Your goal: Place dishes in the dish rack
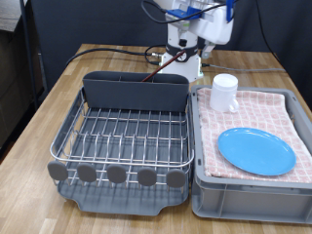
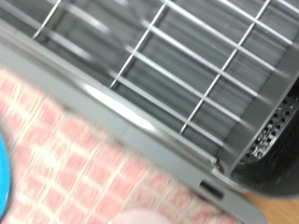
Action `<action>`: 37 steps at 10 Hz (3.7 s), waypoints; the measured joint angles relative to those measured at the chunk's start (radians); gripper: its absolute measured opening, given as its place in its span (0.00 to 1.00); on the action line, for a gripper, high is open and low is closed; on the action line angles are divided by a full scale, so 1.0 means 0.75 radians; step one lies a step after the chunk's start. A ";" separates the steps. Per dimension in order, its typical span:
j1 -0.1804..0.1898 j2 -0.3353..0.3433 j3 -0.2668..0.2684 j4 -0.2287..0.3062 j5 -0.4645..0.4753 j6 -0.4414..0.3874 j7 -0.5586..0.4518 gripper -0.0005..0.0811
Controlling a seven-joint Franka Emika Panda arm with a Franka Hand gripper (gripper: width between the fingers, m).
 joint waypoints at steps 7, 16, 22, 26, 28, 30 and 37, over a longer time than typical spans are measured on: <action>0.122 0.088 0.010 0.132 0.023 0.034 -0.239 0.99; 0.113 0.484 0.079 0.430 -0.014 0.189 -0.074 0.99; 0.098 0.650 0.009 0.219 -0.017 0.748 -0.064 0.99; 0.115 0.679 0.025 0.222 0.315 0.781 -0.329 0.99; 0.113 0.732 0.053 0.222 0.568 0.832 -0.535 0.99; 0.108 0.786 0.069 0.221 0.663 0.885 -0.614 0.99; -0.151 0.964 0.384 0.234 1.001 1.071 -0.957 0.99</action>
